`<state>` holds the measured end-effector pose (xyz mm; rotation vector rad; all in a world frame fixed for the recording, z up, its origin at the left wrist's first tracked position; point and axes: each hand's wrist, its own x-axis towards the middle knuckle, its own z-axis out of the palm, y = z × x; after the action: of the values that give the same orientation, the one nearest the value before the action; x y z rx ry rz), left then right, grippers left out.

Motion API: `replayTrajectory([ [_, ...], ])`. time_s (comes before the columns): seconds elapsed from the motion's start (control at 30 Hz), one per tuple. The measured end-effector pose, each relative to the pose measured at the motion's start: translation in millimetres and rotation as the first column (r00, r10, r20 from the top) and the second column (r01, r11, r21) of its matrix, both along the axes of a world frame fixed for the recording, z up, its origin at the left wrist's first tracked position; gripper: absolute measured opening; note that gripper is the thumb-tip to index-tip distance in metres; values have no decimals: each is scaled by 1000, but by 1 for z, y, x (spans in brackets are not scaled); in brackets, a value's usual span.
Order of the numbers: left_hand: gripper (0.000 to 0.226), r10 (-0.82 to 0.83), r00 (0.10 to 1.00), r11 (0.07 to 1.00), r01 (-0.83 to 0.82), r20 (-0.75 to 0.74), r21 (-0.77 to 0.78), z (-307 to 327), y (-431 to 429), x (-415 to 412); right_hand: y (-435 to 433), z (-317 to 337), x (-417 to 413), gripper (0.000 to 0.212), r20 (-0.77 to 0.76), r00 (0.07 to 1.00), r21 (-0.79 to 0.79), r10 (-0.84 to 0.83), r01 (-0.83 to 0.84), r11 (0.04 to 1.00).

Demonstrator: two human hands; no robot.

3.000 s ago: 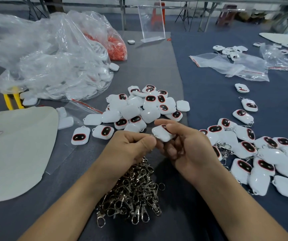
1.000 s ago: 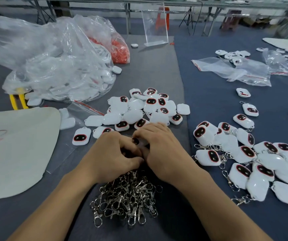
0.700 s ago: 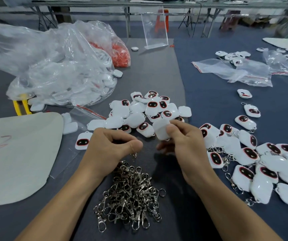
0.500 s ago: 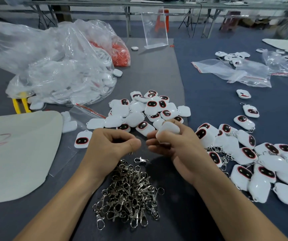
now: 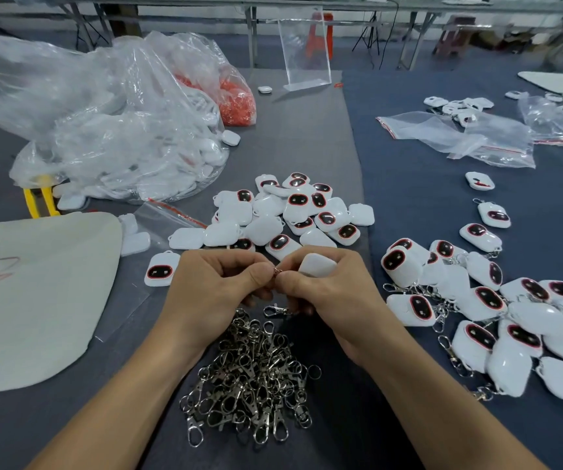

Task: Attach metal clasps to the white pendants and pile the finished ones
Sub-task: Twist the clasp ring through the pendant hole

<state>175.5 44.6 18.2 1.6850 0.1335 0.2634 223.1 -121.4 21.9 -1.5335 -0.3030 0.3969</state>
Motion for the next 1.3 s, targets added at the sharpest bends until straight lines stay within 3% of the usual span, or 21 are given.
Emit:
replayTrajectory([
  [0.07,12,13,999,994,-16,31,111,-3,0,0,0,-1,0,10,65,997,-76,-42,47,996],
  [0.17,9,95,991,982,-109,93,154,-6,-2,-1,1,-2,-2,14,215,974,-184,-65,106,977],
  [0.33,11,110,993,993,-112,51,26,-6,-2,0,2,-1,0,21,56,994,-15,-92,93,996],
  [0.5,30,77,997,988,-79,23,131,-4,-4,-2,0,1,2,26,23,994,77,-107,105,991],
  [0.63,45,37,992,954,-70,117,292,0,-9,-7,1,-1,2,27,36,995,69,-97,94,993],
  [0.83,31,130,974,889,-196,183,413,3,-13,-11,-1,-4,3,22,95,990,0,-104,105,995],
  [0.93,21,157,973,908,-209,167,363,-1,-11,-7,-2,-4,3,19,155,979,-65,-132,144,987],
  [1.13,14,247,964,961,-257,101,106,-8,-9,0,-5,-5,3,17,270,947,-157,-172,220,963],
  [1.3,20,158,975,975,-179,158,135,-4,-9,0,-6,-3,-2,11,363,918,-171,-158,232,958],
])
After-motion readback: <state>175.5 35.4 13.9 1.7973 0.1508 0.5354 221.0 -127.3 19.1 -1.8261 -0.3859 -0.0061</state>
